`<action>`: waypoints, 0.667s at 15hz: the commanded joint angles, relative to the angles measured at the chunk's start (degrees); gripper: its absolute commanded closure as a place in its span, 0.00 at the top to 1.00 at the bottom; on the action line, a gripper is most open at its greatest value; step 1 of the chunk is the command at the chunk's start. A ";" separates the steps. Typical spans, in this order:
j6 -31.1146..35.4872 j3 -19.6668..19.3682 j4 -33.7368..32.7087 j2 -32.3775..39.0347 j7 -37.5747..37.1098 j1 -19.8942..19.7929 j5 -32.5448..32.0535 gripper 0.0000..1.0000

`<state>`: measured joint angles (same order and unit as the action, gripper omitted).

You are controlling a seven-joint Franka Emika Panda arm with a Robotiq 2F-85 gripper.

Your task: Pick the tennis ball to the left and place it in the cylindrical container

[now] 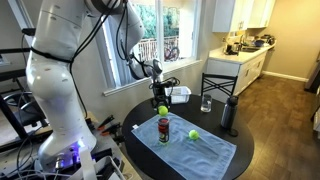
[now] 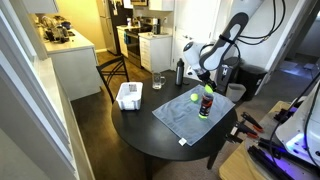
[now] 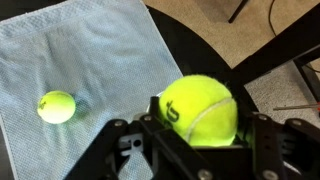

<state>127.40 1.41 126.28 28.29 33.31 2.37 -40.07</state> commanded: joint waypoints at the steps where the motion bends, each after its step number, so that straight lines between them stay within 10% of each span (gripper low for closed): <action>1: 3.22 -0.34 2.42 -0.71 -4.08 -0.16 -4.35 0.43; 2: 3.45 -0.14 2.67 -0.73 -4.63 -0.28 -4.49 0.92; 10: 4.83 0.40 3.86 -0.86 -6.80 -0.50 -5.30 1.00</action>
<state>130.36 1.47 128.21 28.46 28.76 2.37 -43.69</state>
